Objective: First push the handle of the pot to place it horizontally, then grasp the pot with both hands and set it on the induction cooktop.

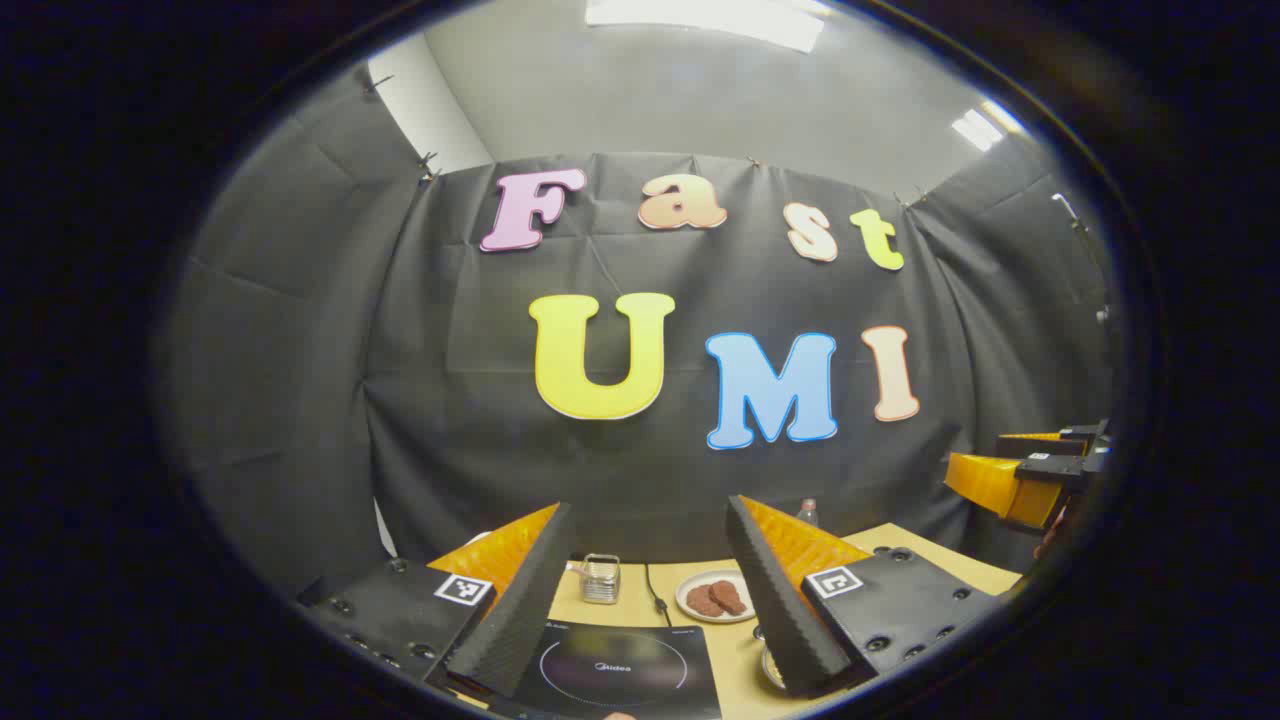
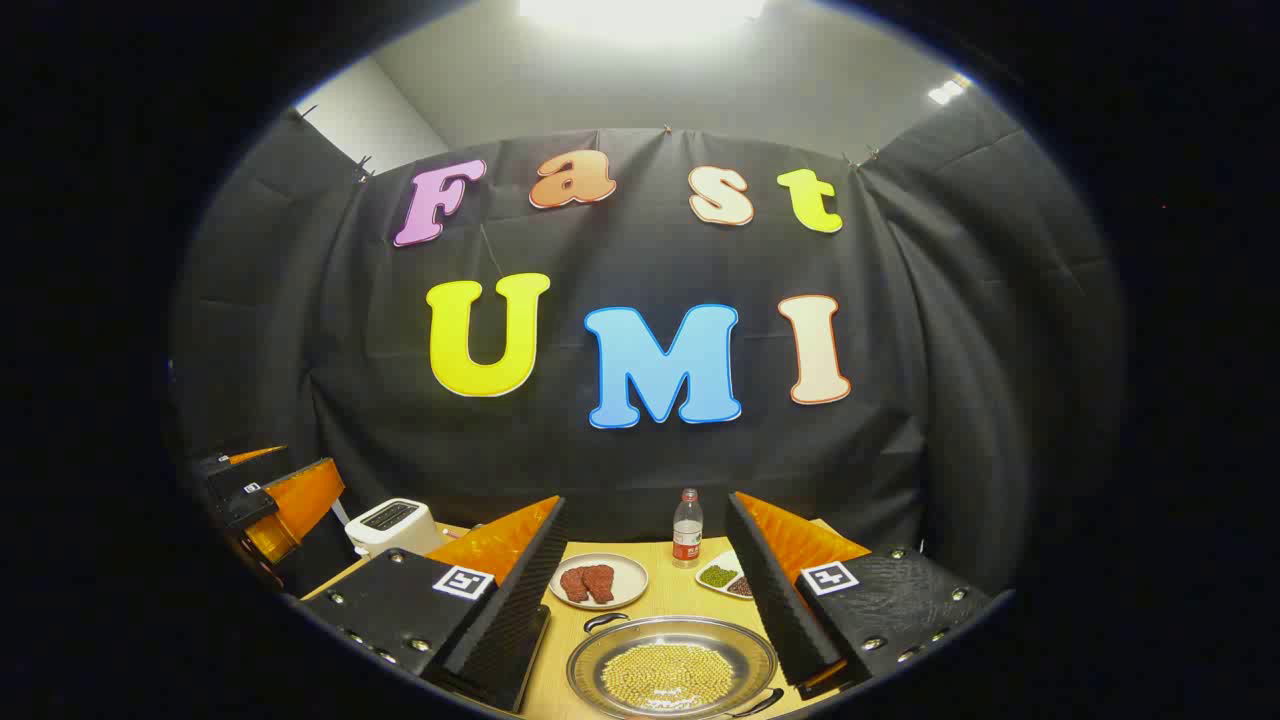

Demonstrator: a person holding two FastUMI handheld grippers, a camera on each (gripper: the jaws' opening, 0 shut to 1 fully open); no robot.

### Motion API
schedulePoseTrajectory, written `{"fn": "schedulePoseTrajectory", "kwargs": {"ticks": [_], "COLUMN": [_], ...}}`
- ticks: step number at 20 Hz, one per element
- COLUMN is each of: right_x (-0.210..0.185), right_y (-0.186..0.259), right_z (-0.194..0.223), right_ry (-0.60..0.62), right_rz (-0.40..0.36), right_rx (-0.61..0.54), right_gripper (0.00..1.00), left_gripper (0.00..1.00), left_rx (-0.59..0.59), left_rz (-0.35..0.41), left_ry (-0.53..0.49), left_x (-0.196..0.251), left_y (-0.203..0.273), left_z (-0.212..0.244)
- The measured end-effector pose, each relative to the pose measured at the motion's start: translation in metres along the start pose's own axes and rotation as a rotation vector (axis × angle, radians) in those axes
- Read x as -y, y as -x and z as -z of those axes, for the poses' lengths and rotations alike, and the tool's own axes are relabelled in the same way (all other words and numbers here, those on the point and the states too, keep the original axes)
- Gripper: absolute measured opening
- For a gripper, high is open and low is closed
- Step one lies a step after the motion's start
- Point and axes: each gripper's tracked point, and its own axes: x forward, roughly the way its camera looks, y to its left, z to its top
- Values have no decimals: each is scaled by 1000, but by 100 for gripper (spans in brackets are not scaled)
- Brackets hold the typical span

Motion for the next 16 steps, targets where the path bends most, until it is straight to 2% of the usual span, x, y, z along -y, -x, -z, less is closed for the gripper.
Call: {"fn": "schedulePoseTrajectory", "kwargs": {"ticks": [16], "right_x": [14], "right_y": [-21], "right_z": [7], "right_ry": [9], "right_rz": [-17], "right_rx": [-22], "right_gripper": [96], "left_gripper": [100], "left_rx": [4], "left_rz": [-20], "left_ry": [-12], "left_x": [6], "left_y": [-14], "left_z": [-1]}}
